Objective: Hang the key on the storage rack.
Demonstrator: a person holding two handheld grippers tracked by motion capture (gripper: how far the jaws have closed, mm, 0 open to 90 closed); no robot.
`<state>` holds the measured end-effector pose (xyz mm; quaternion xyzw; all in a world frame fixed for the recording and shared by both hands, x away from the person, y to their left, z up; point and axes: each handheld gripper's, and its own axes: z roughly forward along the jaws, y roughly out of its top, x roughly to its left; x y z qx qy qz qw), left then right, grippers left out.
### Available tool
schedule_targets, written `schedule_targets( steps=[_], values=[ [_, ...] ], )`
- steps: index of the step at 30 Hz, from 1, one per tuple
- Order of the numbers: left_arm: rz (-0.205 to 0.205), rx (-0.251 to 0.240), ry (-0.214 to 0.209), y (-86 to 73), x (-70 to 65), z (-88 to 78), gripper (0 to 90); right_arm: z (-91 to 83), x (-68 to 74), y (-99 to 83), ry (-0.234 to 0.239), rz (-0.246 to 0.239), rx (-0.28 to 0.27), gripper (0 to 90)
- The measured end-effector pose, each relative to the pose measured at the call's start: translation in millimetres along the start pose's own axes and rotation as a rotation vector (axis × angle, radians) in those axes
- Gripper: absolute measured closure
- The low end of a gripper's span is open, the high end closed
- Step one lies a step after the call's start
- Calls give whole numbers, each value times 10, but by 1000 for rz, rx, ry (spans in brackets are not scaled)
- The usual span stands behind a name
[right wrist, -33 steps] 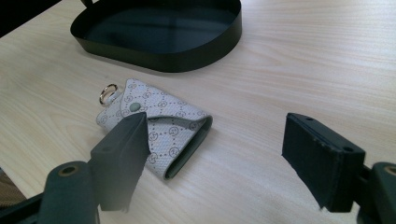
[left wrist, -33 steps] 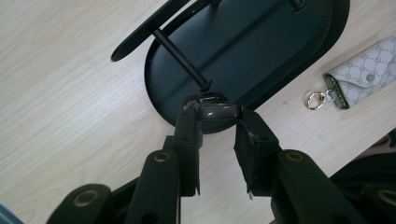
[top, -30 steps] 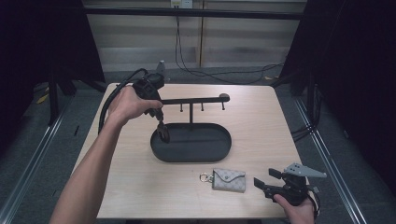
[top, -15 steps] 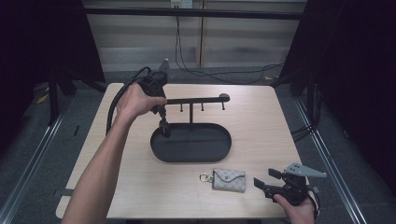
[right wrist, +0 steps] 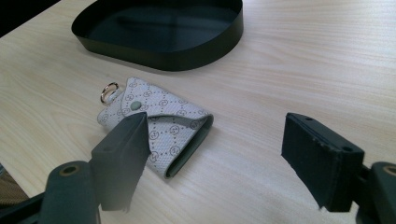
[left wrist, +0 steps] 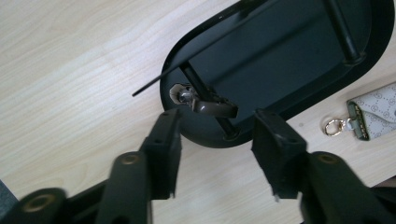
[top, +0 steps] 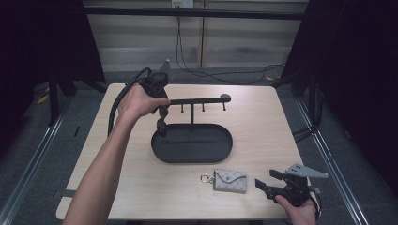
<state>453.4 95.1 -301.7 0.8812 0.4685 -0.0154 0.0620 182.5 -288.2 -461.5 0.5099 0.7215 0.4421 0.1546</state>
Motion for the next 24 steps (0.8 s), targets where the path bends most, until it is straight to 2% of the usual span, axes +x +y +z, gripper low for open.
schedule_targets(
  steps=[5,12,17,22,24],
  values=[
    [18,-4,-20,-37,23,-26,410,-3,-1,1,1,2,0,236],
    [51,-36,-42,-93,38,-63,338,19,-18,12,3,15,4,236],
    [100,-61,-49,-183,-10,-70,284,13,-8,7,2,6,4,233],
    [122,-114,-71,-320,-56,-94,236,12,-7,5,-2,6,4,233],
    [160,-132,-79,-385,-59,-110,211,12,-3,4,-2,1,6,233]
  ],
)
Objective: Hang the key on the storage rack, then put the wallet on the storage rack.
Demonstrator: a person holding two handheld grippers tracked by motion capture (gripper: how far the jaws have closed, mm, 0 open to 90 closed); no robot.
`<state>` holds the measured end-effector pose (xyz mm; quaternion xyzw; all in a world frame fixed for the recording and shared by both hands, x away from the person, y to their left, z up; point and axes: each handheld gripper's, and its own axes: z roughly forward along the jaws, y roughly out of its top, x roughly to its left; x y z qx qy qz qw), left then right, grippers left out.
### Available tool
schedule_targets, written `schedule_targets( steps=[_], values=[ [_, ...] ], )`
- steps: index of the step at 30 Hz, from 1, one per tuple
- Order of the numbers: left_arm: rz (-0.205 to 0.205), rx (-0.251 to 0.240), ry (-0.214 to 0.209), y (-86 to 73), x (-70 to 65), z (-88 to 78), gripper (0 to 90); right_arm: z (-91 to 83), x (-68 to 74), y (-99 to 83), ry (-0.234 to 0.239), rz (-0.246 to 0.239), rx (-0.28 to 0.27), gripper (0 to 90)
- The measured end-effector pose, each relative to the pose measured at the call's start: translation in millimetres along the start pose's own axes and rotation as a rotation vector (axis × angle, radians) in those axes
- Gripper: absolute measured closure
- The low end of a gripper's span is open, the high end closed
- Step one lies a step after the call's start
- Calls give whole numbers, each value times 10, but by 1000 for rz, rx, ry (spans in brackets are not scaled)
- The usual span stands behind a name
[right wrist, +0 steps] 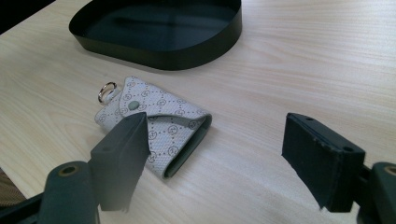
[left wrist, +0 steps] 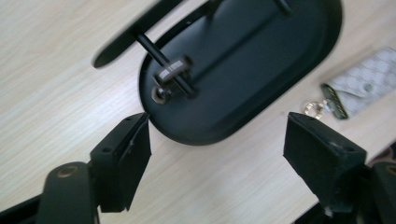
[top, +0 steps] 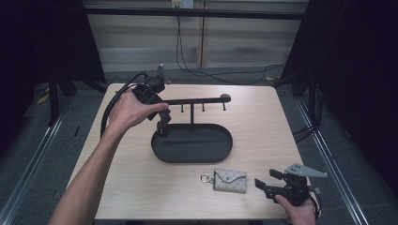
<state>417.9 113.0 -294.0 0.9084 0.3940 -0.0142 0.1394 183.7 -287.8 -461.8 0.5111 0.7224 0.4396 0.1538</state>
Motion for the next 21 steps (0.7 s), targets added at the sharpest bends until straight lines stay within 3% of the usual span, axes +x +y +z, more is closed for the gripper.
schedule_targets(
  steps=[5,7,13,15,21],
  values=[
    [24,-49,-21,-146,1,-23,206,1,1,2,1,1,0,235],
    [30,-95,-9,-210,11,-40,205,3,2,4,2,1,2,235],
    [42,-148,-16,-458,23,-56,191,22,-17,8,-6,16,7,235],
    [70,-179,-21,-545,33,-56,191,20,-12,10,-4,17,4,235],
    [92,-275,-29,-794,40,7,181,15,-11,6,-8,13,3,235]
  ],
)
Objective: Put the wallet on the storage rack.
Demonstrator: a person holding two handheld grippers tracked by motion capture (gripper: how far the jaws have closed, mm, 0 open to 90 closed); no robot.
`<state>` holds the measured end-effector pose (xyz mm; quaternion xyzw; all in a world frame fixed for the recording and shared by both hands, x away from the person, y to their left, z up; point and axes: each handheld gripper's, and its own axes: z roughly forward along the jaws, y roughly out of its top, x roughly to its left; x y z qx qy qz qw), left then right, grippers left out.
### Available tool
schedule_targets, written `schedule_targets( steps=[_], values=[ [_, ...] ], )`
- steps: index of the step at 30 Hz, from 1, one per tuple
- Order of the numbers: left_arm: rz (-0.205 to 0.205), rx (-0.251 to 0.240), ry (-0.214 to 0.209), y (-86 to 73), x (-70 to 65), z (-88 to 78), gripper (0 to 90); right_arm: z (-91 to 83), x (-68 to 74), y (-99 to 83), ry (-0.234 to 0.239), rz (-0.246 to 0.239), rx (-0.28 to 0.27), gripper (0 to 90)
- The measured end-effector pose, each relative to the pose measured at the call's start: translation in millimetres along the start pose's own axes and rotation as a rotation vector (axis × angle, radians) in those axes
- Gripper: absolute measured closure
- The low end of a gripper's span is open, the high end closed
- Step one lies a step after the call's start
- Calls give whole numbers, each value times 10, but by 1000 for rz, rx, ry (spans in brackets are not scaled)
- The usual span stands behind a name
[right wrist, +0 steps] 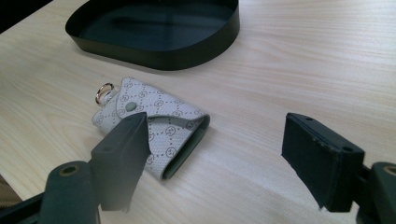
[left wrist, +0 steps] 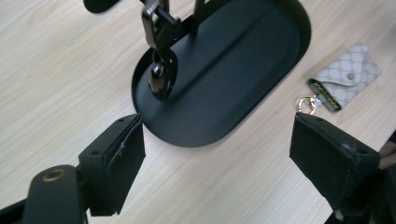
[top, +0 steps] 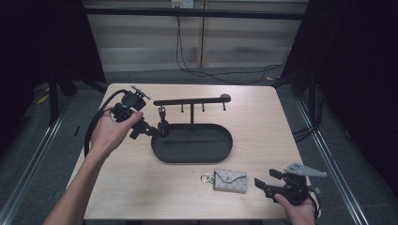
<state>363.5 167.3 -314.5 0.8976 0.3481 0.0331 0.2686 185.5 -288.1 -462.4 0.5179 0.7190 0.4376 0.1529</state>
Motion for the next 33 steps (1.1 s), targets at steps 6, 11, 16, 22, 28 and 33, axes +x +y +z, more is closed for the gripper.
schedule_targets(
  steps=[6,11,16,22,28,33],
  values=[
    [-10,-97,1,-260,18,-60,182,-8,-11,1,-5,12,-8,235],
    [-49,-126,11,-539,16,-124,184,3,-17,16,-2,18,0,229],
    [-72,-163,19,-844,18,-121,177,43,-15,61,6,23,21,224],
    [-64,-188,41,-1179,-78,12,235,50,23,168,65,46,-2,228],
    [-106,-205,11,-1550,-194,221,235,122,73,322,85,-7,39,217],
    [-79,-194,0,-1754,-333,374,241,214,134,455,151,-16,96,204]
  ],
)
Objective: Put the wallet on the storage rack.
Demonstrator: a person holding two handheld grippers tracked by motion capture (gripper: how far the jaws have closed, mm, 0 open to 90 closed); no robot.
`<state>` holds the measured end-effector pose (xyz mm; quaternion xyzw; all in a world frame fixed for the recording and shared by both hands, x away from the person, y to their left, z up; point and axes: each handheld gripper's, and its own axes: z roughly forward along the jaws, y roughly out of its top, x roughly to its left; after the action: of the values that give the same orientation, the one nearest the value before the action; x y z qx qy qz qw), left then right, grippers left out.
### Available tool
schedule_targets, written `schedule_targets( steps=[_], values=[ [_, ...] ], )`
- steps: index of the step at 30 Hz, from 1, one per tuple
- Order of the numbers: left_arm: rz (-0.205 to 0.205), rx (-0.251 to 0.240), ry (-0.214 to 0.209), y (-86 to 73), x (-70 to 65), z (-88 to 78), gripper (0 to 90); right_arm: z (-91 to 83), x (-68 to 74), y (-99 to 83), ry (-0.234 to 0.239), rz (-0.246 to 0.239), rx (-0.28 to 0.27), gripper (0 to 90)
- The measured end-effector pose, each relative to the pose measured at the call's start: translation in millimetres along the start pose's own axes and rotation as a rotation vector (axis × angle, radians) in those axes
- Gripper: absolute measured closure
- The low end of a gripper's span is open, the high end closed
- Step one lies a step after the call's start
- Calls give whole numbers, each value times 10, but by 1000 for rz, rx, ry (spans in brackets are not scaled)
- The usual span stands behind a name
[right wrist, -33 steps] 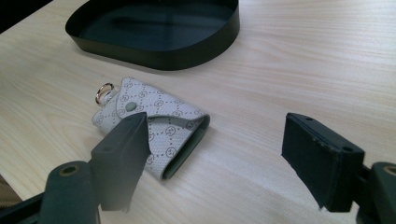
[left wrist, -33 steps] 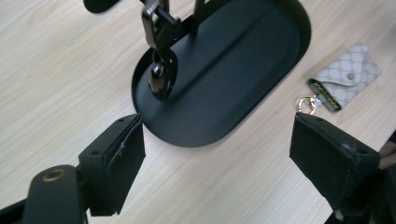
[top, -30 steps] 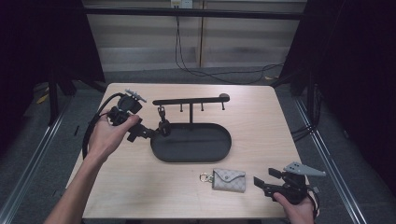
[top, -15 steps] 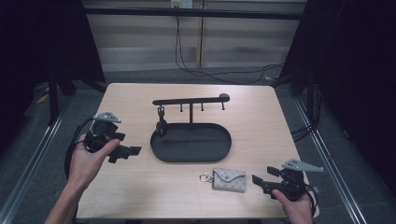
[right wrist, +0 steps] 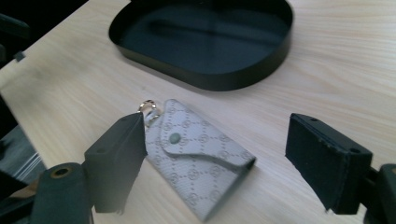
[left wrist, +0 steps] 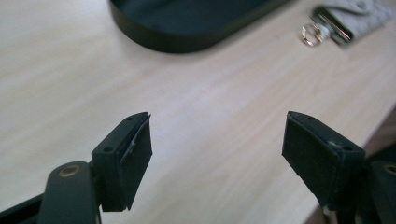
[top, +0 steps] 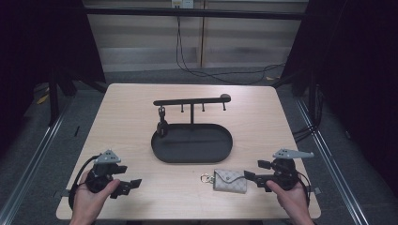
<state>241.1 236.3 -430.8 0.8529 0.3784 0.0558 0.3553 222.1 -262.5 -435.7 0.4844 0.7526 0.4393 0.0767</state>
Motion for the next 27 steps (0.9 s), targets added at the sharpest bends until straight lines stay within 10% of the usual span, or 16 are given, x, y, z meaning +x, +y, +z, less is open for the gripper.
schedule_targets(
  steps=[11,27],
  values=[
    [-16,-43,-40,-349,-186,-28,240,144,47,227,48,-52,114,223],
    [-16,-75,-112,-414,-116,16,239,553,296,471,92,-324,477,218]
  ],
)
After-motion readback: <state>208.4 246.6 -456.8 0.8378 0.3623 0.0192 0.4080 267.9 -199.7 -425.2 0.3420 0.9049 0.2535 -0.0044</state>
